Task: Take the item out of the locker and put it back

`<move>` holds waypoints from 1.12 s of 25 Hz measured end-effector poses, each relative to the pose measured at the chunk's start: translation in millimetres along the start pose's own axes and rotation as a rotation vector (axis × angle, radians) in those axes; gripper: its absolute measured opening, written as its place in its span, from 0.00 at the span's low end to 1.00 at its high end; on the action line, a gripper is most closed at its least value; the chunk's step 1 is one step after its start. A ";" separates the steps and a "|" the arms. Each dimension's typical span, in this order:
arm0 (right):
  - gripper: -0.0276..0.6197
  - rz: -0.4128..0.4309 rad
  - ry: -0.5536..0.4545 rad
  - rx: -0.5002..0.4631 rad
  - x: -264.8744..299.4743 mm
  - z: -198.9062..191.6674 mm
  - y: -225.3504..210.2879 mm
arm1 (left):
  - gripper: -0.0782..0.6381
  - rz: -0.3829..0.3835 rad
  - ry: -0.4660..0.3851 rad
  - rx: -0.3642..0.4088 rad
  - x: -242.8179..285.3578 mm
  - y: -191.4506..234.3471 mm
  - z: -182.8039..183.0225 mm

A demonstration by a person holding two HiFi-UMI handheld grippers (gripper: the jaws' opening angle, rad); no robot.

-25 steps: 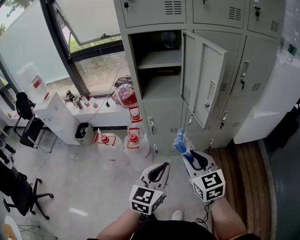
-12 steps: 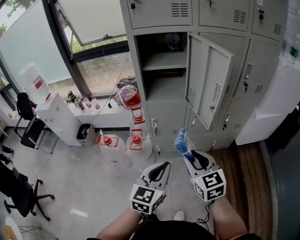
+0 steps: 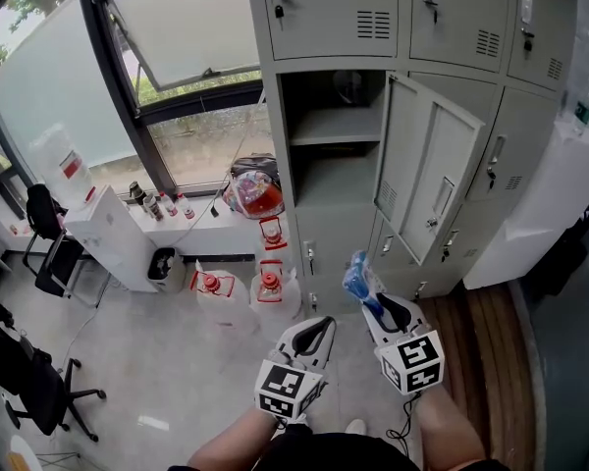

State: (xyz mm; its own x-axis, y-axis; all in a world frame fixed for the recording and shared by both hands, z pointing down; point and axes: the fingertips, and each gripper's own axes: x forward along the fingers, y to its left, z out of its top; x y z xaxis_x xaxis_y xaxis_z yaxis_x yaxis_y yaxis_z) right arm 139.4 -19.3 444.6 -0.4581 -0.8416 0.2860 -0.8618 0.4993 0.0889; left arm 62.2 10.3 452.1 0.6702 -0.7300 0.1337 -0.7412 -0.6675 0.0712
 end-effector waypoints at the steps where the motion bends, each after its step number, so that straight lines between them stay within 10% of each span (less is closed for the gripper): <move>1: 0.31 -0.004 0.000 -0.002 4.3 2.5 0.2 | 0.13 -0.003 0.000 0.002 0.4 4.8 1.2; 28: 0.31 -0.120 0.005 -0.141 142.0 65.1 -5.7 | 0.13 -0.125 -0.017 0.058 34.1 132.7 28.7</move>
State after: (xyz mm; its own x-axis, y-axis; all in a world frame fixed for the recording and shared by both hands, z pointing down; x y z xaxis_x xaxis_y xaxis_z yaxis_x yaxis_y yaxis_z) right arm 65.1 -155.1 422.7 -0.3528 -0.8959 0.2700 -0.8711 0.4198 0.2550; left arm -12.2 -107.4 437.8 0.7580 -0.6429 0.1101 -0.6490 -0.7602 0.0292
